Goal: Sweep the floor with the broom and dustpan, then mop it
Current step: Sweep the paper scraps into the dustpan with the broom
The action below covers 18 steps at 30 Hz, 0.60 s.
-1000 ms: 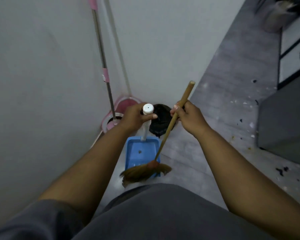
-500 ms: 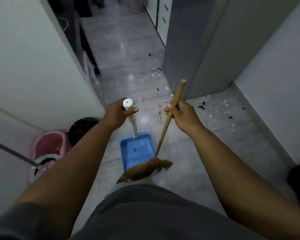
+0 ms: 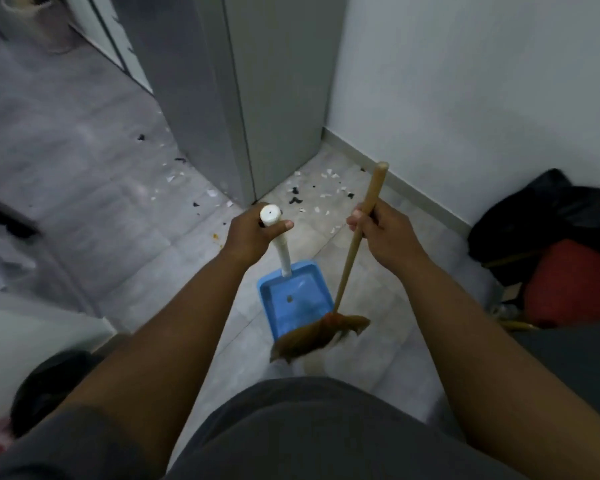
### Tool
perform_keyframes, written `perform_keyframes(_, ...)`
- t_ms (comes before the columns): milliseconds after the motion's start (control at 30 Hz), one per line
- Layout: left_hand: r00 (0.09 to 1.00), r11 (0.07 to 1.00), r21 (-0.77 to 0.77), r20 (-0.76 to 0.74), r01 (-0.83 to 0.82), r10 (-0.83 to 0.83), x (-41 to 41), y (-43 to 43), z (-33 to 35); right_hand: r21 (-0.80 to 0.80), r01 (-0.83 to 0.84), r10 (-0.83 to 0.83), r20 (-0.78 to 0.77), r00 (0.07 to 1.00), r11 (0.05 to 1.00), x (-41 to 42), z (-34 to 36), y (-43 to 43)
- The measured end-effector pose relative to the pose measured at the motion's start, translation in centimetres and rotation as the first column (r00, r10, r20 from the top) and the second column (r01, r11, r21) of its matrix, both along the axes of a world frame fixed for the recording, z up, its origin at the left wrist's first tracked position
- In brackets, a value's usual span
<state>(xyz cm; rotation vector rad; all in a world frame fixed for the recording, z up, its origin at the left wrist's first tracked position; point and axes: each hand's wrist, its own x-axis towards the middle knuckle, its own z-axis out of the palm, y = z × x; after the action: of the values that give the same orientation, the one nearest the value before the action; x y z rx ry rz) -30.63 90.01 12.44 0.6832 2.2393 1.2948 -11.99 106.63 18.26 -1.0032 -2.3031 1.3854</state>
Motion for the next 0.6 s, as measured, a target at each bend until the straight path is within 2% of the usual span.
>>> perform_keyframes(333, 0.952, 0.952, -0.041, 0.06, 0.303, -0.3, -3.5, 16.3, -1.8, -0.032, 0.327, -0.326, 0.038, 0.945, 0.944, 1.2, 0.1, 10.9)
perform_keyframes(467, 0.935, 0.929, -0.105, 0.033, 0.354, -0.352, -4.1, 21.2, -2.6, -0.075, 0.433, -0.433, 0.018, 0.901, 0.898, 1.9, 0.3, 14.1)
perform_keyframes(600, 0.919, 0.908, -0.139, 0.052, 0.395, -0.392, -4.3, 25.1, -3.0, -0.077, 0.468, -0.469, 0.007, 0.883, 0.88, 2.6, 0.3, 16.9)
